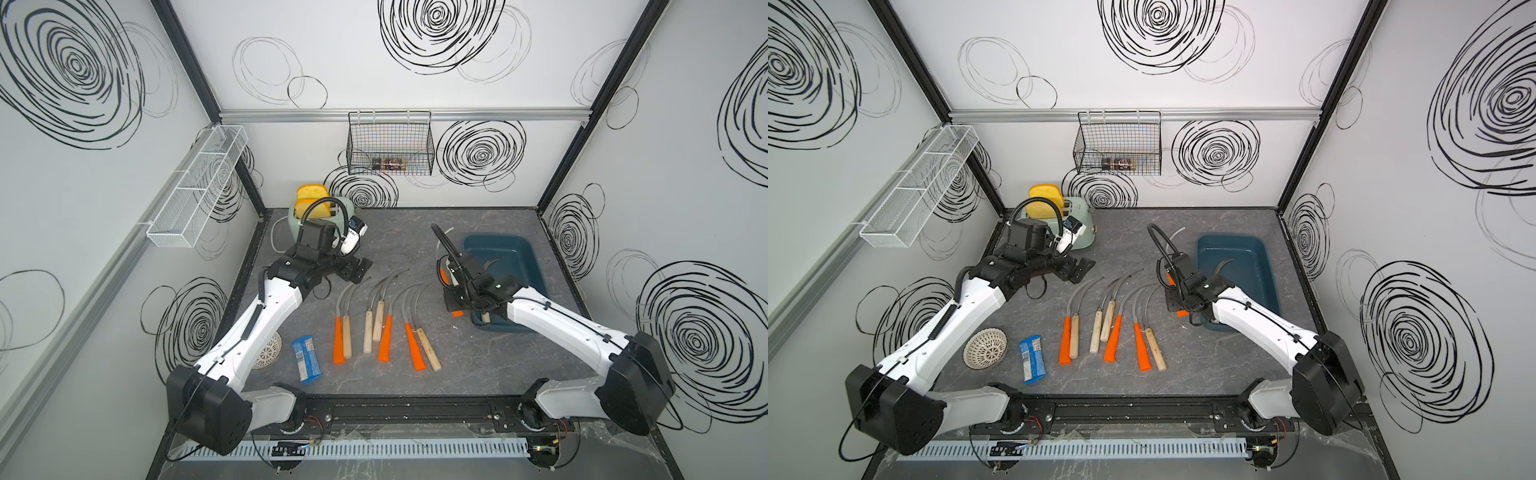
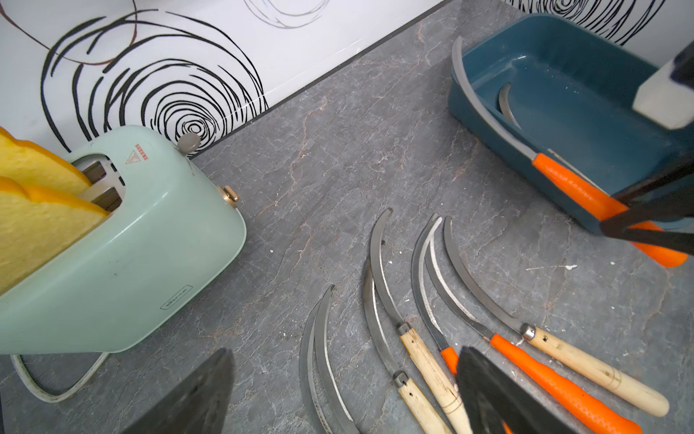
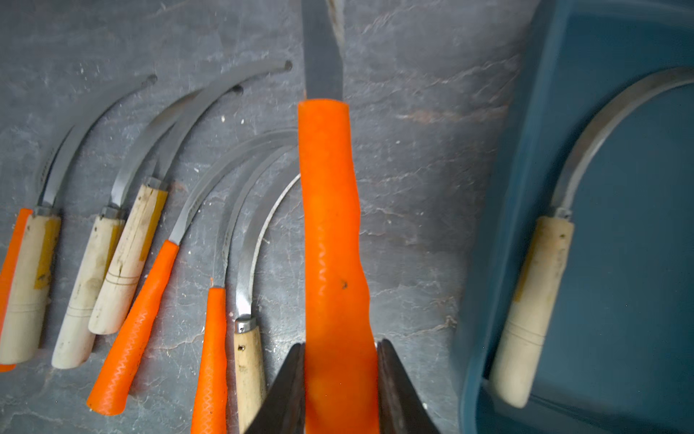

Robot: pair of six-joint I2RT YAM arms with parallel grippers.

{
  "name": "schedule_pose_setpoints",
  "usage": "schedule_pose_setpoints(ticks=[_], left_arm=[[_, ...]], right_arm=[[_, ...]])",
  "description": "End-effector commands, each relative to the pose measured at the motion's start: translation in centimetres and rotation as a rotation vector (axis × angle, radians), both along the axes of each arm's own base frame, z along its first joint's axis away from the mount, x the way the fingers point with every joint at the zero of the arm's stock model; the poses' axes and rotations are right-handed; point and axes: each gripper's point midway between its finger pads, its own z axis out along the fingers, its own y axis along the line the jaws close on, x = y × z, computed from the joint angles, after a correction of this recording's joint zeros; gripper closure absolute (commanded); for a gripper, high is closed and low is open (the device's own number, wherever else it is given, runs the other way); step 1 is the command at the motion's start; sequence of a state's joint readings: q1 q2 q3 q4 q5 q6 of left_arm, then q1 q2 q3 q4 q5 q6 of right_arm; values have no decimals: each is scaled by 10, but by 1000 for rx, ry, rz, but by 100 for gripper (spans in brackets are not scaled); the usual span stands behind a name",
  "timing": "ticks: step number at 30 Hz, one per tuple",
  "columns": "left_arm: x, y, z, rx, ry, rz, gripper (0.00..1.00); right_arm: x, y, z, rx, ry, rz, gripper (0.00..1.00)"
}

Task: Put small sickles into storage boxes
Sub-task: Place the sickle in the storage box.

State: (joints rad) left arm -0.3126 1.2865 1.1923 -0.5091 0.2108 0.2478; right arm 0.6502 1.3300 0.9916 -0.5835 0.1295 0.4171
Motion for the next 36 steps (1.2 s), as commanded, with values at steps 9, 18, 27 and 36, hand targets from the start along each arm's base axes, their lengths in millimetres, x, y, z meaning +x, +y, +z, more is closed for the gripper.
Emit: schedule_pose_setpoints(ticks=[9,18,27,36], left_arm=[[15,-12,29,11,-35,-21,4],[24,-17,26,21,-33,-17,4],[36,-21,28,20,-43,-17,4],[42,-22,21,28,-36,-27,4]], right_arm=[[16,-62,28,43,0,-97,98],[16,-107,13,36,57,-177,98],[21,-132,8,94,109,-268,98],[25,-137,-5,148,114,-330,98]])
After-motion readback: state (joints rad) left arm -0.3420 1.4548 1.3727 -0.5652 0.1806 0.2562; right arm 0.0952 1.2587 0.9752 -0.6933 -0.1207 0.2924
